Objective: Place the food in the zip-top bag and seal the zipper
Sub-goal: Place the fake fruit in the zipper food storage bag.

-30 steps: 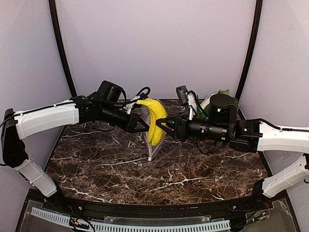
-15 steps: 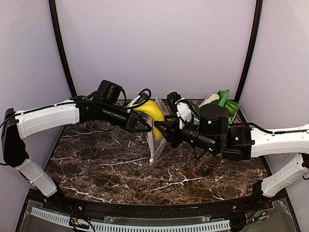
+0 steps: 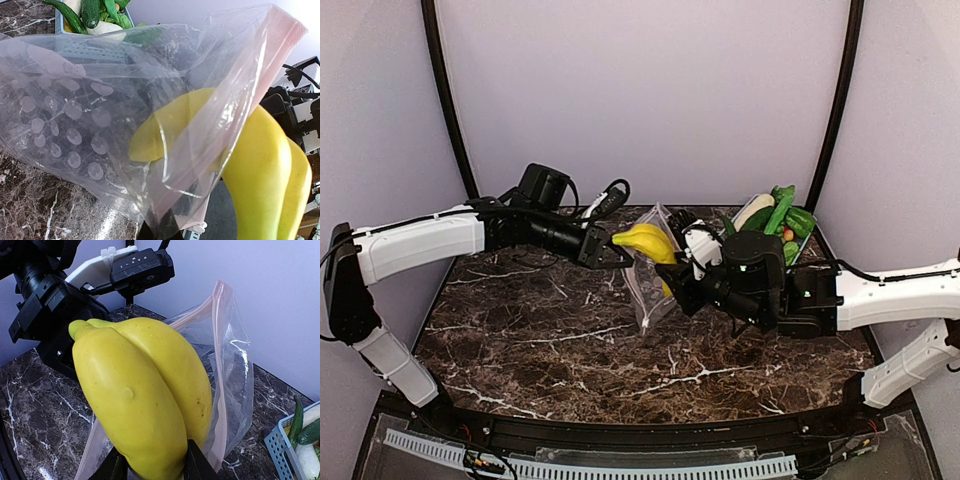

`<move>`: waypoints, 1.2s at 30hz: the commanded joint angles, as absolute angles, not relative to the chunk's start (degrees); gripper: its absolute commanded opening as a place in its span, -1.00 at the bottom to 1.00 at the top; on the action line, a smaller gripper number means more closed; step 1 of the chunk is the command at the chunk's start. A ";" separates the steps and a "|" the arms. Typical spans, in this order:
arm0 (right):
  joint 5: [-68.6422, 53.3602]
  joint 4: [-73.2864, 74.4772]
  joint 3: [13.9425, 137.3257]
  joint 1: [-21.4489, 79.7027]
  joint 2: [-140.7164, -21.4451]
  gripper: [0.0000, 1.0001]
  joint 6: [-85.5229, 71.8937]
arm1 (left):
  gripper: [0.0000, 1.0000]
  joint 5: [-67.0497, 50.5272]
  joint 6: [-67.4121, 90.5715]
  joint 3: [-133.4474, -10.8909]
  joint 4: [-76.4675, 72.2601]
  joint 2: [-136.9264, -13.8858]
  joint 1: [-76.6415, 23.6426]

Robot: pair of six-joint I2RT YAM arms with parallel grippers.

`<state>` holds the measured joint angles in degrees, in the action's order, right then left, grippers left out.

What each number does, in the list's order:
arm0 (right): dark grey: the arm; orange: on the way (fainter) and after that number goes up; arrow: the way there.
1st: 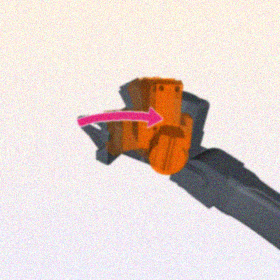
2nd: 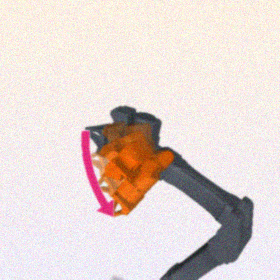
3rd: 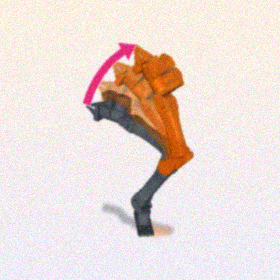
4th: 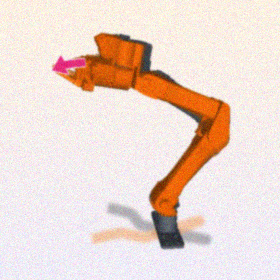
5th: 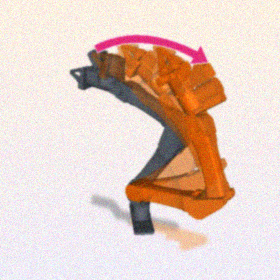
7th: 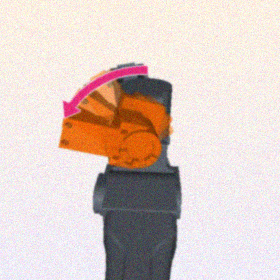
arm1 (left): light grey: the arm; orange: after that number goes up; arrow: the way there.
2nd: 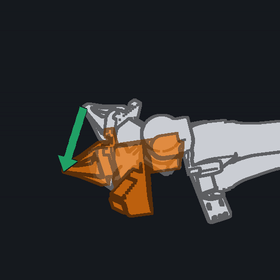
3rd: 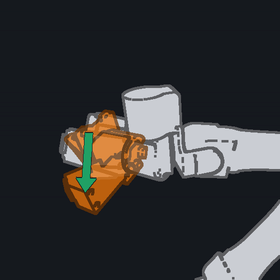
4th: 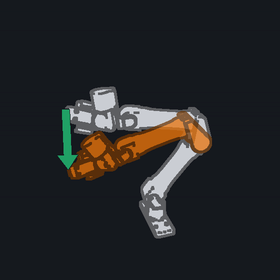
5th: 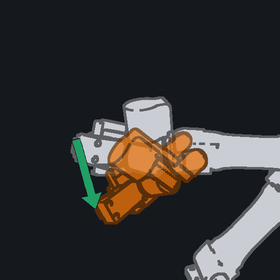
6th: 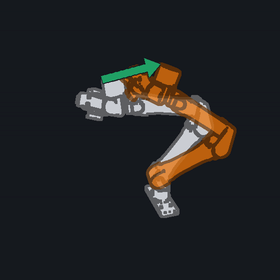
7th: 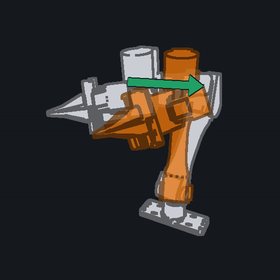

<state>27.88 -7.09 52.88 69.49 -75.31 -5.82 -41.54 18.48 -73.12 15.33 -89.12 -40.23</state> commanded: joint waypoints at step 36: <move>44.00 29.24 72.77 68.49 -89.39 -0.31 -31.42 | -0.99 -44.92 19.78 -72.16 12.14 -89.59 -38.26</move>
<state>41.89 24.23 69.84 69.14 -87.33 -26.79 -43.77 19.94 -72.95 13.26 -90.04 -38.72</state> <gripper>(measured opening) 0.340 0.008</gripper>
